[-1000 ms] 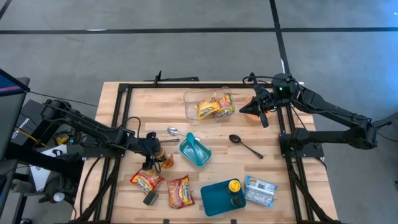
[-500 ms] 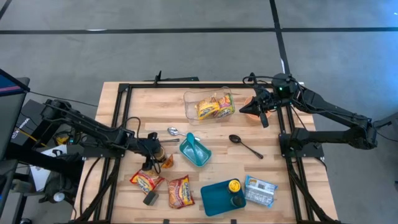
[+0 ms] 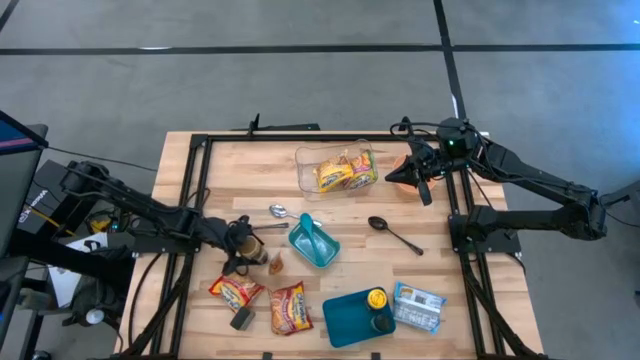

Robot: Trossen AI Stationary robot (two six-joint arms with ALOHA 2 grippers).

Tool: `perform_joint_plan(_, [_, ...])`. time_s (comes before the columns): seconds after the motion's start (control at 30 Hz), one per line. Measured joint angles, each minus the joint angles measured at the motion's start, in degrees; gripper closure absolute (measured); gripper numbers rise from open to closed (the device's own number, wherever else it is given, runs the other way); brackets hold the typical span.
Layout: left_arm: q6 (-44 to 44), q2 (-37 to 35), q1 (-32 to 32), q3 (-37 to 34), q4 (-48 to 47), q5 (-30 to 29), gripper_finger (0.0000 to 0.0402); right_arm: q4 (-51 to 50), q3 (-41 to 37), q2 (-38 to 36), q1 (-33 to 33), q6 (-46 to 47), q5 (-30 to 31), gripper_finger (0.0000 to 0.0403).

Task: Pick & Place Food Item
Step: Put the golden seasoning bottle into the blue bin

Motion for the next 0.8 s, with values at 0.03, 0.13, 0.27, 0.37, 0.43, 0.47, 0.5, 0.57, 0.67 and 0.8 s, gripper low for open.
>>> perform_joint_plan(0.03, [0.00, -0.42, 0.00, -0.34, 0.12, 0.00, 0.0101, -0.01, 0.00, 0.01, 0.00, 0.01, 0.01, 0.0403])
perform_joint_plan(0.13, [0.02, -1.28, 0.00, -0.92, 0.17, -0.48, 0.0101, -0.01, 0.00, 0.02, 0.00, 0.46, 0.00, 0.0403])
perform_joint_plan(0.27, [0.04, -1.24, 0.00, -0.92, 0.28, -0.57, 0.0101, 0.00, 0.00, 0.00, 0.00, 0.46, 0.02, 0.0403])
perform_joint_plan(0.37, [0.09, -1.22, 0.00, -0.97, 0.63, -0.63, 0.0101, 0.01, 0.01, 0.01, 0.00, 0.45, 0.02, 0.0403])
perform_joint_plan(0.43, [0.17, -1.17, 0.00, -0.99, 0.90, -0.67, 0.0101, 0.00, 0.02, 0.01, 0.00, 0.45, 0.02, 0.0403])
perform_joint_plan(0.47, [0.17, -1.17, 0.00, -0.99, 0.94, -0.81, 0.0101, 0.00, 0.02, 0.01, 0.00, 0.44, 0.02, 0.0403])
perform_joint_plan(0.5, [0.17, -1.17, 0.00, -0.99, 0.98, -0.87, 0.0101, 0.00, 0.00, 0.02, 0.00, 0.44, 0.02, 0.0403])
perform_joint_plan(0.57, [0.17, -1.17, 0.00, -0.99, 1.12, -0.87, 0.0101, 0.00, 0.00, 0.02, 0.00, 0.44, 0.02, 0.0403])
perform_joint_plan(0.67, [0.19, -1.17, 0.00, -0.92, 1.01, -0.87, 0.0101, 0.00, 0.00, 0.01, 0.00, 0.44, 0.02, 0.0403])
perform_joint_plan(0.8, [0.19, -1.17, 0.00, -0.88, 1.28, -0.87, 0.0101, 0.00, 0.00, 0.02, 0.00, 0.44, 0.02, 0.0403])
